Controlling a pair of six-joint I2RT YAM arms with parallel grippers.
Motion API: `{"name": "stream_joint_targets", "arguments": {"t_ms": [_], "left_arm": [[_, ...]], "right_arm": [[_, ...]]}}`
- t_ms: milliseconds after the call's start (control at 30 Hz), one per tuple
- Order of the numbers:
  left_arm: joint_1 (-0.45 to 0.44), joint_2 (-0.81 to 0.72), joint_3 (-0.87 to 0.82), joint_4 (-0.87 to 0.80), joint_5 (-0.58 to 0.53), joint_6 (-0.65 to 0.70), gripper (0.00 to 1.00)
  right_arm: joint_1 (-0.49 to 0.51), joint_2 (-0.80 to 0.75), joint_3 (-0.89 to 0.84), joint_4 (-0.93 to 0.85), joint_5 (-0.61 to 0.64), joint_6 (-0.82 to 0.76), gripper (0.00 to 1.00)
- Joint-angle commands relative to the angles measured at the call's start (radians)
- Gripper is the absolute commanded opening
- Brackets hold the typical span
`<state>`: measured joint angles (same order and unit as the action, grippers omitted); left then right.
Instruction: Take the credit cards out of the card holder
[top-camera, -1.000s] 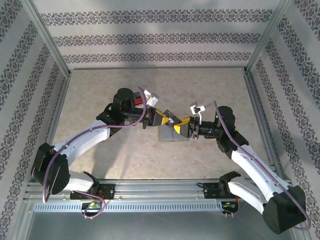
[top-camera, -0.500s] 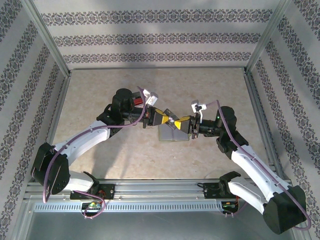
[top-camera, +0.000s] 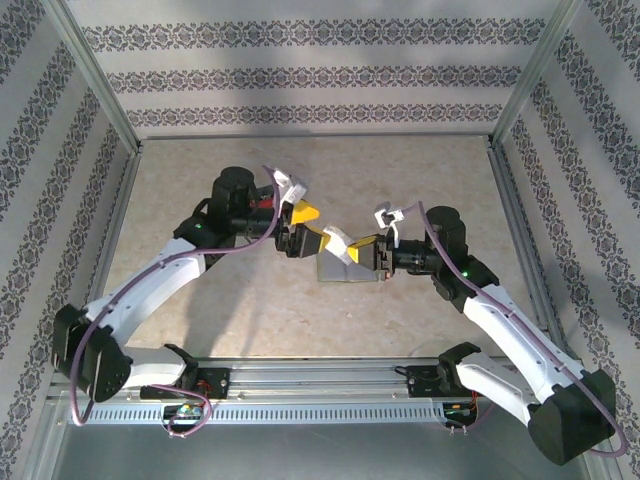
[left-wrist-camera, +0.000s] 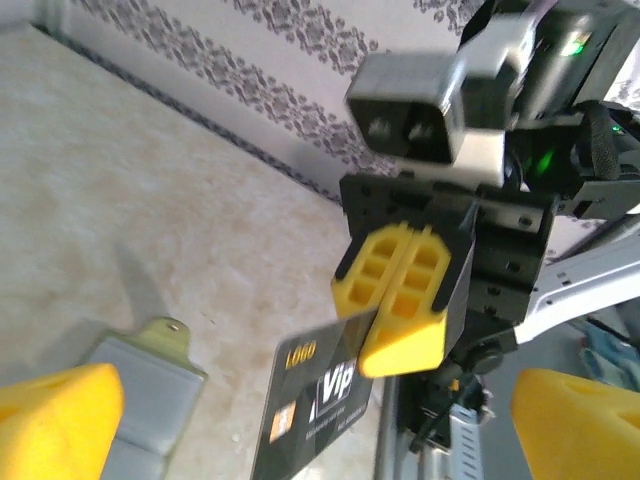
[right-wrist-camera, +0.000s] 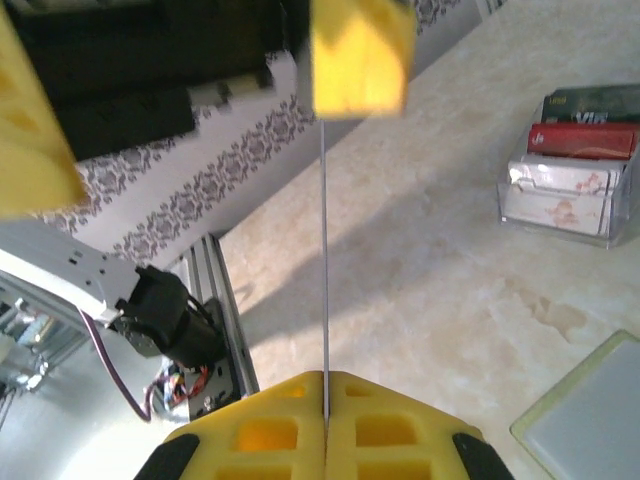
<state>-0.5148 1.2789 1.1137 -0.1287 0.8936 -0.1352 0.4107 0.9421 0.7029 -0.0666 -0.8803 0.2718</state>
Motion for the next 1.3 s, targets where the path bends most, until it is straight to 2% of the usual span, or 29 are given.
{"name": "stream_joint_targets", "arguments": {"t_ms": [0,167,300,400,500,700,1033,1267], "left_arm": [[0.011,-0.044,0.084,-0.208,-0.107,0.219,1.00],[0.010,-0.005,0.185,-0.359,-0.103,0.392,0.99],[-0.003,0.088,0.314,-0.584,-0.023,0.563,1.00],[-0.029,0.154,0.402,-0.771,-0.022,0.708,0.90],[-0.043,0.212,0.476,-0.891,-0.038,0.781,0.78],[-0.074,0.300,0.567,-1.036,-0.064,0.861,0.64],[-0.106,0.372,0.603,-1.091,-0.077,0.894,0.48],[-0.120,0.420,0.636,-1.112,-0.047,0.910,0.24]], "right_arm": [[0.036,0.014,0.071,-0.175,0.038,-0.141,0.00],[0.092,0.045,0.143,-0.303,0.052,-0.239,0.00],[0.125,0.075,0.197,-0.381,0.049,-0.297,0.00],[0.140,0.099,0.236,-0.440,0.047,-0.339,0.00],[0.147,0.120,0.272,-0.496,0.043,-0.377,0.01],[0.155,0.147,0.308,-0.553,0.054,-0.420,0.01],[0.162,0.158,0.318,-0.580,0.058,-0.438,0.01],[0.169,0.172,0.326,-0.587,0.061,-0.445,0.01]]}}
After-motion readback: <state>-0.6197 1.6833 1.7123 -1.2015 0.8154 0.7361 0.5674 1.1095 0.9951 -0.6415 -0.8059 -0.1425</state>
